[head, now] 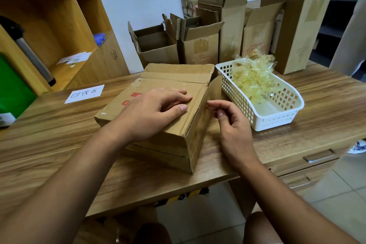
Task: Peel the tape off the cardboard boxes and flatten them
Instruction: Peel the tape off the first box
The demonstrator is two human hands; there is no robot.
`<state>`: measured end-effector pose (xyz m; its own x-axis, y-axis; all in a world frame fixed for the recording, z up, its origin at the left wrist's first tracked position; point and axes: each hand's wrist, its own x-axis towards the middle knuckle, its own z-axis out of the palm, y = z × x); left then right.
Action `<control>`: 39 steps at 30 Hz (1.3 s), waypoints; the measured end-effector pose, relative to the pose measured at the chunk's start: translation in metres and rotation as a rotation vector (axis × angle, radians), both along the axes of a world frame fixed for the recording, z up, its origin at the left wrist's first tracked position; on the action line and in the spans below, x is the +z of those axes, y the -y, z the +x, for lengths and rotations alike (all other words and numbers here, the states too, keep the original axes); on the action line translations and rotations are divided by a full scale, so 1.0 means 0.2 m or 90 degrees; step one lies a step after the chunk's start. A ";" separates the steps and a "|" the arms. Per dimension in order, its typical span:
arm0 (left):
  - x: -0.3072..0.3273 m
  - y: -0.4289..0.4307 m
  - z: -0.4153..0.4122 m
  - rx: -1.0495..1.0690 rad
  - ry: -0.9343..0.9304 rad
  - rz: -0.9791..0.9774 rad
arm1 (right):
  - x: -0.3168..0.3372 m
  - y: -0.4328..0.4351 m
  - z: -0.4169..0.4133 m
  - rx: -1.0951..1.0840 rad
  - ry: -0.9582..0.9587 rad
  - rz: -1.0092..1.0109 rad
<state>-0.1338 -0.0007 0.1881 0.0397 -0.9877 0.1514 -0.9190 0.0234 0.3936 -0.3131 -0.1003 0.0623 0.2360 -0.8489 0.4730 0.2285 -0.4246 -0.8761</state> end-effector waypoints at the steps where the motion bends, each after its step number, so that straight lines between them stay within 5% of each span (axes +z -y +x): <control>1: 0.00 0.00 0.00 -0.001 0.000 -0.002 | 0.00 0.00 0.00 0.002 -0.002 -0.001; 31: 0.00 0.00 0.00 -0.006 -0.003 -0.003 | -0.01 -0.02 0.01 -0.048 -0.094 -0.066; 39: 0.00 0.00 0.01 -0.006 -0.002 -0.002 | -0.01 -0.01 0.01 -0.039 -0.038 -0.041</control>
<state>-0.1328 -0.0016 0.1880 0.0313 -0.9874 0.1551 -0.9177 0.0330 0.3958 -0.3115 -0.0992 0.0603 0.2140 -0.8305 0.5142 0.1490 -0.4925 -0.8575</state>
